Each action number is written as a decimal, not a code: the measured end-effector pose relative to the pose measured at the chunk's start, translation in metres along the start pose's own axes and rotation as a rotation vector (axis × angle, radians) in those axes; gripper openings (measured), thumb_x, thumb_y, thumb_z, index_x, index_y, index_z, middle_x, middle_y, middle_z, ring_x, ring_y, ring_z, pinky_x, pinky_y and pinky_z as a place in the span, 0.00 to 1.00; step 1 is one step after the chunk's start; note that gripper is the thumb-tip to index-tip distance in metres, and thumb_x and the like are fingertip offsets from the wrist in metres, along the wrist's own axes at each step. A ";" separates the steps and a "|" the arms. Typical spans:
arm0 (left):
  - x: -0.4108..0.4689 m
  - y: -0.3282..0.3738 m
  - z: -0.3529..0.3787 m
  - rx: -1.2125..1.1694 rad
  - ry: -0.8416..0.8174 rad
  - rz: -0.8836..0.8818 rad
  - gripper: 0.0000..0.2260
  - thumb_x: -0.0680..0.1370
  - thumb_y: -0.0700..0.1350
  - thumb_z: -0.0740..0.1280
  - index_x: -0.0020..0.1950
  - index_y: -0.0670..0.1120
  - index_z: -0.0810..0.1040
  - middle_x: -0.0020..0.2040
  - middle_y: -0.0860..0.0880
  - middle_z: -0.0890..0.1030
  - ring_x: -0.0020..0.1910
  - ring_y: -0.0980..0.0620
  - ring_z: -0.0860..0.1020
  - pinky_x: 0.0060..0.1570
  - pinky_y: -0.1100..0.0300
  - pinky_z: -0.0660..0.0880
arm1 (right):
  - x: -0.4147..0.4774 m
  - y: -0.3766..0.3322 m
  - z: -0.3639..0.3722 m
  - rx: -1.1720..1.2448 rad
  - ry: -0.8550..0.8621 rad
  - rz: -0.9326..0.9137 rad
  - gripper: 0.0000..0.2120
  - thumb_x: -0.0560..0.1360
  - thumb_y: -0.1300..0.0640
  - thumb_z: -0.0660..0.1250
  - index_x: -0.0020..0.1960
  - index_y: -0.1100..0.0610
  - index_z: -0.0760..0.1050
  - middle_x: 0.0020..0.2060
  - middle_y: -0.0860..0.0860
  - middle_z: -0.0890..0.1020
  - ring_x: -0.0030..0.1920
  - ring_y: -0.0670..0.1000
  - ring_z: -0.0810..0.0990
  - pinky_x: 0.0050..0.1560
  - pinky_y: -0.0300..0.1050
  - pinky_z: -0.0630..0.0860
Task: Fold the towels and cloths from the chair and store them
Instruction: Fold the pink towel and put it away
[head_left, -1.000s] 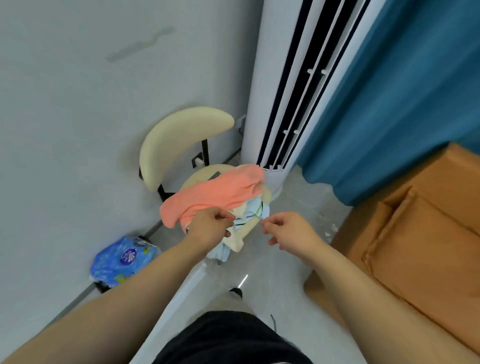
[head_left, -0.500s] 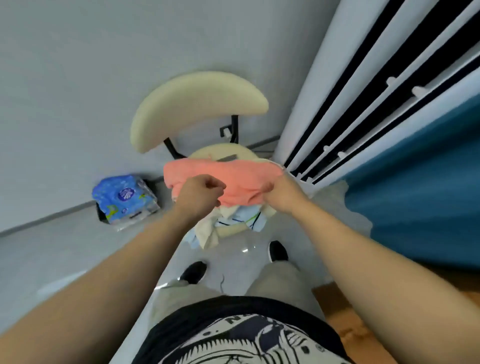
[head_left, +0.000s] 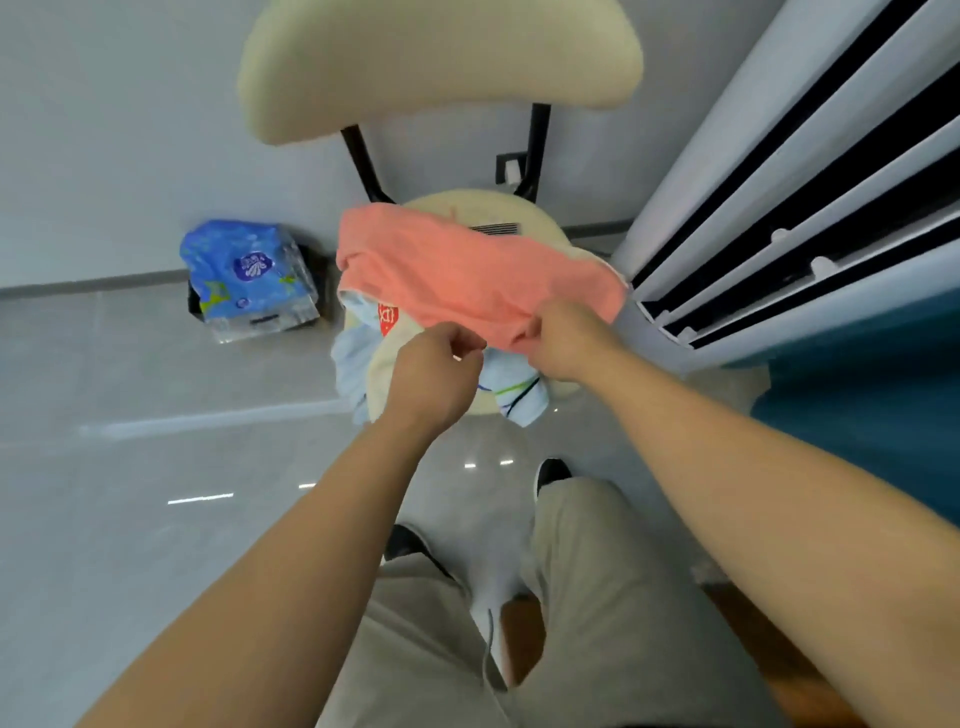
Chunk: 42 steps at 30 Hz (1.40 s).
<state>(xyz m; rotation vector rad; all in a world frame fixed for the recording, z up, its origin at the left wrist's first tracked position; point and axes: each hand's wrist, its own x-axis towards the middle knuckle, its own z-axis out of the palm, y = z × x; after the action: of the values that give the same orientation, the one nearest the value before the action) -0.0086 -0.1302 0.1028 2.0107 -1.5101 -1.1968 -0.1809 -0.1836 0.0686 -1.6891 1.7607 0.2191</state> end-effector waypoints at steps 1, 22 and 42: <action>0.009 -0.015 0.013 -0.004 0.037 0.022 0.05 0.76 0.42 0.66 0.49 0.51 0.79 0.47 0.56 0.82 0.45 0.51 0.81 0.43 0.61 0.74 | 0.011 0.005 0.016 -0.065 0.034 -0.021 0.05 0.73 0.54 0.69 0.46 0.53 0.74 0.46 0.53 0.80 0.49 0.58 0.80 0.49 0.52 0.79; -0.052 -0.037 0.037 0.054 0.581 0.316 0.10 0.75 0.43 0.66 0.55 0.50 0.73 0.50 0.51 0.81 0.44 0.45 0.83 0.50 0.48 0.80 | -0.058 -0.039 -0.041 0.243 0.666 -0.607 0.13 0.83 0.53 0.57 0.62 0.56 0.75 0.60 0.57 0.80 0.60 0.59 0.78 0.48 0.43 0.65; -0.159 0.024 -0.058 -0.113 1.002 0.284 0.13 0.78 0.51 0.53 0.42 0.47 0.74 0.42 0.45 0.81 0.42 0.41 0.81 0.47 0.46 0.81 | -0.227 -0.064 -0.075 0.024 0.897 -1.059 0.08 0.76 0.56 0.62 0.55 0.54 0.74 0.49 0.52 0.80 0.50 0.56 0.78 0.49 0.49 0.76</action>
<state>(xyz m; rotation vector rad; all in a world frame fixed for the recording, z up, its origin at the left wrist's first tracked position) 0.0111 -0.0060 0.2192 1.7754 -1.0879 -0.0745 -0.1635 -0.0485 0.2754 -2.6511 1.0612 -1.1614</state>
